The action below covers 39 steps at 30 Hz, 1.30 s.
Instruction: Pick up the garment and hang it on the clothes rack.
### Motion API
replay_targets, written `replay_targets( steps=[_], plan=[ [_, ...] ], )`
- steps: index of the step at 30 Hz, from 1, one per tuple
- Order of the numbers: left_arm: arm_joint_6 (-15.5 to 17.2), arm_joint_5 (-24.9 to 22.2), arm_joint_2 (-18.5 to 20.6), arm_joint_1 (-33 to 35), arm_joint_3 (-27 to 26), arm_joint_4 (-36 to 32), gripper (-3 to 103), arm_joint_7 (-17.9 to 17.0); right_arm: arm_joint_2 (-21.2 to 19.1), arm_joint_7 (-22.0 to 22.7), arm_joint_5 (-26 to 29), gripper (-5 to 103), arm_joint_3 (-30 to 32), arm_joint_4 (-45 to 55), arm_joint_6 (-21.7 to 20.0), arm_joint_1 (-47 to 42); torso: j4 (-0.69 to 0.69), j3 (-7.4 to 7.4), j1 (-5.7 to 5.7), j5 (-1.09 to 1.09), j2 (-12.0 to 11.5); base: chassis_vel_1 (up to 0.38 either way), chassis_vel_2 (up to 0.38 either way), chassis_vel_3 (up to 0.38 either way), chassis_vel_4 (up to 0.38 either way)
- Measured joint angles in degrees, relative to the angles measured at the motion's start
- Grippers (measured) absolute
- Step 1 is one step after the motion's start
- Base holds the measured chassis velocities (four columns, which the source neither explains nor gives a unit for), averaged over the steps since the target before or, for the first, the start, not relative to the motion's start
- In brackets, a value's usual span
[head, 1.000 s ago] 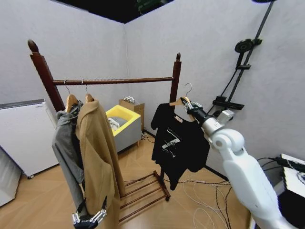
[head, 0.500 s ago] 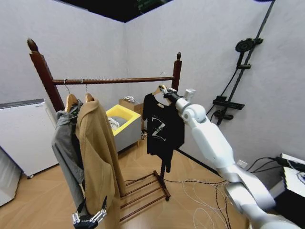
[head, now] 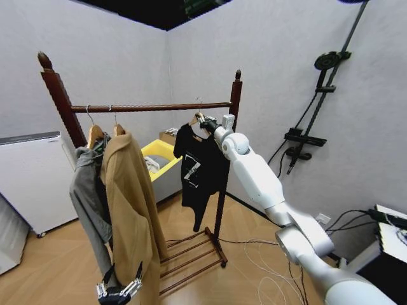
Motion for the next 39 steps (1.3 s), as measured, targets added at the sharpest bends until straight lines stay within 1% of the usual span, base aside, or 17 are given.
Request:
replay_targets(
  steps=[5, 6, 8, 10, 11, 14, 18, 20, 21, 23, 25, 27, 29, 32, 34, 36, 39],
  plan=[
    [0.0, 0.0, 0.0, 0.0, 0.0, 0.0, 100, 0.0, -0.5, 0.4, 1.4, 8, 0.8, 1.9, -1.4, -1.8, 0.03, -0.03, -0.01, -0.02, 0.0, 0.000, 0.000, 0.000, 0.000],
    [0.0, 0.0, 0.0, 0.0, 0.0, 0.0, 100, 0.0, -0.8, 0.4, 2.0, 12, 0.9, 2.3, -1.9, -2.4, 0.00, -0.02, -0.02, -0.07, 0.0, 0.000, 0.000, 0.000, 0.000],
    [0.0, 0.0, 0.0, 0.0, 0.0, 0.0, 100, 0.0, -1.4, 0.5, 3.5, 17, 1.8, 3.8, -1.9, -3.7, 0.02, 0.04, 0.01, 0.05, 0.0, 0.000, 0.000, 0.000, 0.000],
    [0.0, 0.0, 0.0, 0.0, 0.0, 0.0, 100, 0.0, -3.5, 0.7, 4.8, 33, 4.0, 8.1, -1.5, -5.7, 0.03, 0.00, -0.01, -0.02, 0.0, 0.000, 0.000, 0.000, 0.000],
    [0.0, 0.0, 0.0, 0.0, 0.0, 0.0, 100, 0.0, -3.5, 0.7, 4.8, 33, 4.0, 8.1, -1.5, -5.7, 0.03, 0.00, -0.01, -0.02, 0.0, 0.000, 0.000, 0.000, 0.000],
    [0.0, 0.0, 0.0, 0.0, 0.0, 0.0, 100, 0.0, -7.3, 1.4, 5.8, 38, 6.3, 12.6, -2.1, -8.1, 0.03, 0.01, 0.00, 0.02, 0.0, 0.000, 0.000, 0.000, 0.000],
    [0.0, 0.0, 0.0, 0.0, 0.0, 0.0, 100, 0.0, -17.2, 6.1, 10.9, 61, 13.3, 27.5, -6.1, -16.1, -0.05, 0.00, 0.00, 0.01, 0.0, 0.000, 0.000, 0.000, 0.000],
    [0.0, 0.0, 0.0, 0.0, 0.0, 0.0, 100, 0.0, -18.6, 6.9, 12.0, 61, 15.1, 30.9, -6.7, -18.3, -0.04, 0.00, 0.00, 0.03, 0.0, 0.000, 0.000, 0.000, 0.000],
    [0.0, 0.0, 0.0, 0.0, 0.0, 0.0, 100, 0.0, -21.8, 9.0, 14.5, 71, 19.1, 38.2, -7.5, -24.5, -0.02, -0.01, -0.01, -0.01, 0.0, 0.000, 0.000, 0.000, 0.000],
    [0.0, 0.0, 0.0, 0.0, 0.0, 0.0, 100, 0.0, -23.1, 9.9, 15.7, 77, 20.8, 41.5, -7.8, -27.8, 0.00, -0.01, -0.01, 0.01, 0.0, 0.000, 0.000, 0.000, 0.000],
    [0.0, 0.0, 0.0, 0.0, 0.0, 0.0, 100, 0.0, -25.7, 12.2, 18.1, 88, 27.4, 50.4, -7.9, -37.4, 0.00, 0.00, -0.01, 0.02, 0.0, 0.000, 0.000, 0.000, 0.000],
    [0.0, 0.0, 0.0, 0.0, 0.0, 0.0, 100, 0.0, -26.0, 12.6, 18.4, 88, 30.4, 53.3, -7.9, -41.2, 0.01, -0.02, -0.01, -0.03, 0.0, 0.000, 0.000, 0.000, 0.000],
    [0.0, 0.0, 0.0, 0.0, 0.0, 0.0, 100, 0.0, -25.0, 12.7, 17.2, 97, 39.9, 59.9, -7.3, -54.2, -0.02, -0.01, -0.02, 0.03, 0.0, 0.000, 0.000, 0.000, 0.000],
    [0.0, 0.0, 0.0, 0.0, 0.0, 0.0, 100, 0.0, -24.5, 12.5, 16.6, 99, 42.1, 61.0, -7.1, -57.2, 0.01, -0.01, -0.01, 0.02, 0.0, 0.000, 0.000, 0.000, 0.000],
    [0.0, 0.0, 0.0, 0.0, 0.0, 0.0, 100, 0.0, -19.1, 8.5, 10.7, 100, 52.6, 66.2, -2.2, -76.1, 0.00, -0.01, -0.02, 0.01, 0.0, 0.000, 0.000, 0.000, 0.000],
    [0.0, 0.0, 0.0, 0.0, 0.0, 0.0, 100, 0.0, -14.3, 5.8, 6.8, 100, 55.1, 67.3, 2.4, -86.4, -0.01, -0.01, -0.01, 0.00, 0.0, 0.000, 0.000, 0.000, 0.000],
    [0.0, 0.0, 0.0, 0.0, 0.0, 0.0, 100, 0.1, -11.1, 5.1, 5.0, 100, 54.9, 67.6, 4.8, -90.7, -0.02, -0.01, -0.02, -0.01, 0.0, 0.000, 0.000, 0.000, 0.000]
  ],
)
